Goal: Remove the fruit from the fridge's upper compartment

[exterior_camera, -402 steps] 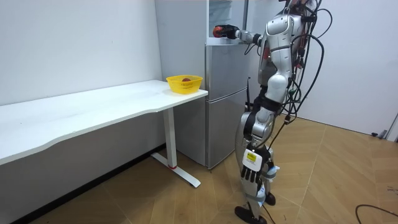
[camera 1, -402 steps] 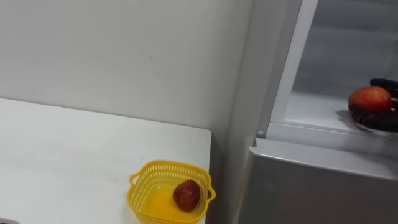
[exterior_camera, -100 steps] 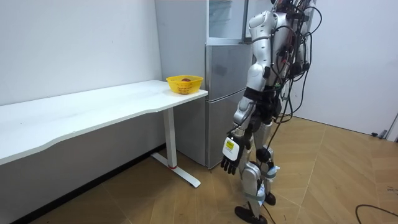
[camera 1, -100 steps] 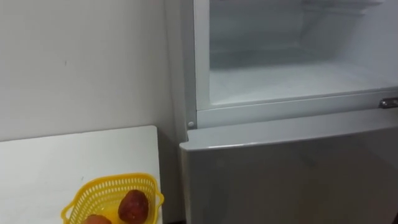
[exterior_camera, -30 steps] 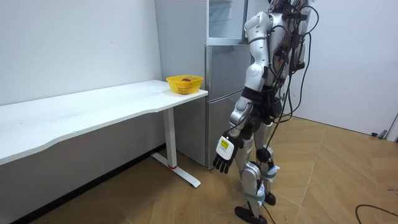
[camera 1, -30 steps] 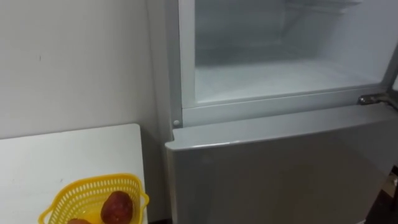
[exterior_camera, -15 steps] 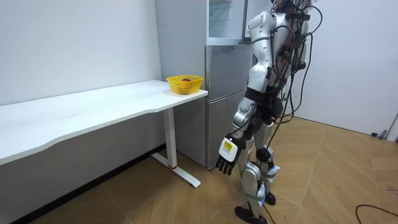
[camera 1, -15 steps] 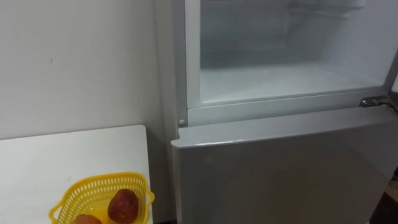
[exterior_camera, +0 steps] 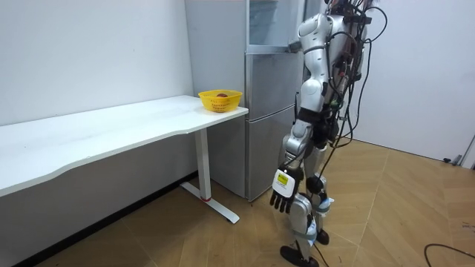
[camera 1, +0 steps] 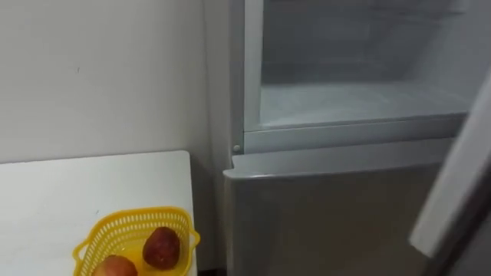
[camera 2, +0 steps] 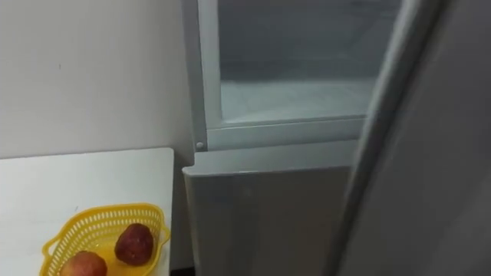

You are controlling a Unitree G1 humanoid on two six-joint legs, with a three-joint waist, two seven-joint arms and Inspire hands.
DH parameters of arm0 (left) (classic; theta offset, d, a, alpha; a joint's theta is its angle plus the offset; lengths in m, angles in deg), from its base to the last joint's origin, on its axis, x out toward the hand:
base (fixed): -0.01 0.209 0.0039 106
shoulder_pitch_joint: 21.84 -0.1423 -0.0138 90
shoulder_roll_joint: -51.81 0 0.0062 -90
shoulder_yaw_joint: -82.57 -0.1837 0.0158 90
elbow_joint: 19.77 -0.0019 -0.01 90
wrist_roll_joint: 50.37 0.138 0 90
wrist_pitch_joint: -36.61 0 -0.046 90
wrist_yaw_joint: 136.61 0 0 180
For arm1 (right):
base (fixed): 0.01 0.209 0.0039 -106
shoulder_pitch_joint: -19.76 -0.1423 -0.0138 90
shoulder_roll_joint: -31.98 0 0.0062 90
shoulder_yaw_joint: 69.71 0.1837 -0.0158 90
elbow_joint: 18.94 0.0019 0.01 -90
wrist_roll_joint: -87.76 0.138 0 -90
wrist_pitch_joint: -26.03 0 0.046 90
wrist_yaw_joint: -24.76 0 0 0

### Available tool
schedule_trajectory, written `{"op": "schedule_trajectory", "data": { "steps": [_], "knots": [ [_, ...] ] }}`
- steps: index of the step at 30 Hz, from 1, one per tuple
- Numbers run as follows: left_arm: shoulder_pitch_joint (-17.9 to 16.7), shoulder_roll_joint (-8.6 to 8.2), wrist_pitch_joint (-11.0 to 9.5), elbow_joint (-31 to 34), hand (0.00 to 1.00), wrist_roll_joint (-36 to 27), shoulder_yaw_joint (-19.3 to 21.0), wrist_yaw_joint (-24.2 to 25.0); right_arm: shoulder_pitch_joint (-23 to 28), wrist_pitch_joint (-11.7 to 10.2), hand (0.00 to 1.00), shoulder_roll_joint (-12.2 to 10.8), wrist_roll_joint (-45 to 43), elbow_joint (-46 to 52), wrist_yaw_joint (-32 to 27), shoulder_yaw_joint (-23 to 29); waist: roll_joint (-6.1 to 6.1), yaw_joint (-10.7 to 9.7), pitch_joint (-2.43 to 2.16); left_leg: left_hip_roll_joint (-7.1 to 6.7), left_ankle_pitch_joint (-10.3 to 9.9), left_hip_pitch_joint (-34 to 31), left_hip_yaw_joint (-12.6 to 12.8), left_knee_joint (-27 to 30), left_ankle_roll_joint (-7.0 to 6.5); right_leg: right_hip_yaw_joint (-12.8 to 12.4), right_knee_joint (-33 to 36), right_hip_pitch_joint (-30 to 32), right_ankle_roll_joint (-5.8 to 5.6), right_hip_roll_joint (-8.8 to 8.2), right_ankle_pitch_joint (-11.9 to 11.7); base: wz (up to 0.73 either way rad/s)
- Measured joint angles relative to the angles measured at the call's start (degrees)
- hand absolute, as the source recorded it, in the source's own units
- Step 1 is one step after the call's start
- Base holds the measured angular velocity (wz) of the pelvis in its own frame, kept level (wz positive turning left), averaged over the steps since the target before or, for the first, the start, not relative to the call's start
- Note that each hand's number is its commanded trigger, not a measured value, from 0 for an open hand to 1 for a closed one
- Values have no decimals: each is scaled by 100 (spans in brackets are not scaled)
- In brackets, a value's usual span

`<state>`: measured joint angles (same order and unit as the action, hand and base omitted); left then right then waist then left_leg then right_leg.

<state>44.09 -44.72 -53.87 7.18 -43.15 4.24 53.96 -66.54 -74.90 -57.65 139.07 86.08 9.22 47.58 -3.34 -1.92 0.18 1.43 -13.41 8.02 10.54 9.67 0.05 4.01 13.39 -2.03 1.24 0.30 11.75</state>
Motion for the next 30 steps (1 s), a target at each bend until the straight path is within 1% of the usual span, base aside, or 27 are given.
{"op": "schedule_trajectory", "data": {
  "steps": [2, 3, 4, 5, 7, 8, 9, 12, 14, 16, 18, 22, 24, 26, 30],
  "knots": [
    [1, 0, 1, 1, 0, 0, -3, 1, -12, 3, 0, 45, -29, 0, 82, -117, -7, 71, -6, -2, 0, -25, -43, 1, 0, 28, -37, -12, 0, -3, -5, 10],
    [2, 0, 10, 6, 0, 23, -7, 0, -51, 31, 0, 67, -32, -1, 141, -192, -8, 69, -6, -7, 0, -54, -137, 2, 0, 83, -54, -21, 1, -11, -6, 20],
    [2, -1, 13, 4, 0, 34, -9, -1, -88, 57, 0, 73, -39, -7, 163, -220, 7, 74, -12, -7, 0, -60, -146, 2, 0, 95, -62, -23, 0, -11, -8, 21],
    [1, -9, 34, -5, 0, 39, -11, -5, -181, 113, 0, 73, -53, -21, 210, -261, 8, 77, -9, -6, 0, -67, -156, 2, 0, 122, -64, -33, 1, -11, -8, 16],
    [-22, -37, 76, -16, 0, 79, -11, -12, -278, 124, 0, 75, -261, -38, 218, -282, 9, 94, -4, -8, 0, -70, -232, 3, 0, 182, -69, -80, 2, -17, -8, 15],
    [-17, -55, 102, -41, 0, 145, -11, -12, -352, 170, 0, 74, -387, -74, 227, -318, 4, 85, 1, -7, 0, -59, -284, 3, 0, 226, -74, -94, 2, -20, -8, 10],
    [-5, -85, 122, -65, 0, 187, -16, -12, -442, 228, 0, 76, -548, -115, 227, -357, 8, 87, 0, -3, 0, -54, -291, 3, 0, 260, -76, -107, 3, -20, -8, 7],
    [12, -125, 151, -127, 0, 192, -147, 7, -694, 238, 0, 108, -911, -407, 239, -492, 9, 92, 5, 5, 0, -19, -311, 3, 1, 279, -79, -180, 13, -17, -14, 1],
    [12, -141, 186, -137, 0, 194, -196, 20, -715, 243, 0, 140, -1032, -511, 237, -555, 7, 96, 8, 3, 0, 30, -308, 2, 0, 274, -82, -192, 14, -21, -15, -2],
    [12, -155, 192, -127, 0, 192, -197, 29, -762, 336, 0, 198, -1162, -538, 236, -584, -2, 133, 10, -3, 0, 37, -304, 4, 0, 267, -99, -183, 17, -28, -9, -5],
    [17, -155, 210, -108, 0, 177, -186, 70, -925, 423, 0, 210, -1315, -696, 214, -584, -11, 181, 12, -4, 1, 18, -307, 27, 0, 264, -68, -169, 17, -33, -8, -6],
    [96, -130, 230, -111, 0, 177, -194, 163, -1013, 455, 0, 210, -1574, -911, 190, -589, -56, 219, 11, -13, 1, -25, -380, 132, -1, 330, -41, -192, 18, -56, -9, 8],
    [136, -86, 225, -111, 0, 144, -248, 197, -1034, 455, 0, 217, -1593, -1022, 175, -588, -115, 221, 14, -15, 1, -55, -459, 184, -1, 392, -14, -192, 24, -66, -12, 14],
    [135, -81, 225, -112, 0, 139, -270, 257, -1074, 456, 0, 223, -1589, -1101, 139, -590, -139, 249, 28, -12, 1, -60, -468, 212, -1, 401, 11, -192, 26, -68, -10, 4],
    [136, -78, 226, -125, 0, 139, -303, 379, -1137, 451, 0, 223, -1594, -1173, 64, -584, -148, 254, 36, -14, 0, -127, -521, 275, -3, 438, 18, -175, 26, -75, -13, 4]
  ]
}}
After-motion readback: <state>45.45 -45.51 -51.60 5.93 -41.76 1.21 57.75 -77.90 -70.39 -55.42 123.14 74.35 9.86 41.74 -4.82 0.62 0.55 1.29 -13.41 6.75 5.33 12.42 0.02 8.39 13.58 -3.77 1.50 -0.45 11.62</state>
